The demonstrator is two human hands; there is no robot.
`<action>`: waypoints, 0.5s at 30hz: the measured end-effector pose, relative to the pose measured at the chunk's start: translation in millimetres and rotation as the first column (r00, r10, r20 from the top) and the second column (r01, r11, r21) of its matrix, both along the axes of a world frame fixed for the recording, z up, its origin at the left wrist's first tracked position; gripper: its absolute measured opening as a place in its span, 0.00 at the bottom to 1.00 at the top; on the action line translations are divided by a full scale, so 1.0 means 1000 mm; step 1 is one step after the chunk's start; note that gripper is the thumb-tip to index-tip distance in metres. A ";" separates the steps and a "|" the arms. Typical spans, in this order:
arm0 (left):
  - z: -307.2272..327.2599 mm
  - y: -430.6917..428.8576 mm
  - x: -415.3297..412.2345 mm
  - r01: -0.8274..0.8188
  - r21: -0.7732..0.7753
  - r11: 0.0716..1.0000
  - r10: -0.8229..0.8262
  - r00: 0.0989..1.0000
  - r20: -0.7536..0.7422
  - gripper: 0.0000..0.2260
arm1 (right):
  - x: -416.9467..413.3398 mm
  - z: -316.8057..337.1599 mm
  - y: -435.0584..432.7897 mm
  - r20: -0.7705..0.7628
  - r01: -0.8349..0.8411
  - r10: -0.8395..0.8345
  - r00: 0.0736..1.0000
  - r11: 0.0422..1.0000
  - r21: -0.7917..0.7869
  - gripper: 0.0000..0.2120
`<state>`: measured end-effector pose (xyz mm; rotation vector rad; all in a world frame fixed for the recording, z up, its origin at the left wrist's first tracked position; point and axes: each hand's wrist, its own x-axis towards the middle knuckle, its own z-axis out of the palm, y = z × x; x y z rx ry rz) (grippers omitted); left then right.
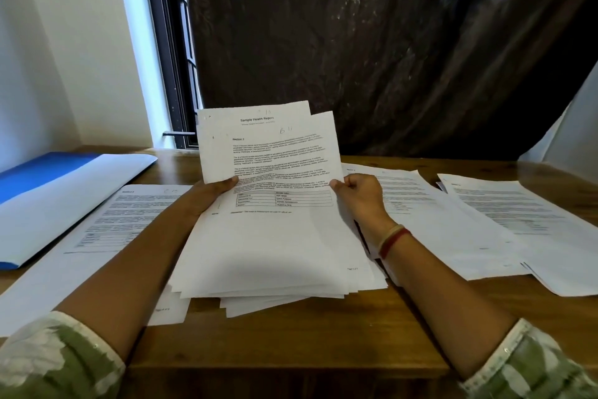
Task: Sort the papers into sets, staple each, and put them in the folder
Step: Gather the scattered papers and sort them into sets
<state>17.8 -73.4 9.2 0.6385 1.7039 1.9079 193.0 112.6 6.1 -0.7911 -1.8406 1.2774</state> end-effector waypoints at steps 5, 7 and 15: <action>0.002 0.002 0.007 0.017 -0.026 1.000 -0.017 1.000 0.012 0.10 | 0.011 0.019 0.027 0.115 0.017 -0.035 0.993 0.989 0.150 0.15; 0.002 0.002 0.006 -0.006 -0.036 0.999 0.006 1.000 -0.017 0.12 | 0.026 0.033 0.050 0.259 0.104 -0.176 0.950 0.958 0.268 0.10; 0.004 0.002 0.001 -0.065 -0.080 0.995 0.060 0.996 -0.066 0.18 | 0.080 0.007 0.112 0.568 0.392 -0.654 0.500 0.755 0.526 0.17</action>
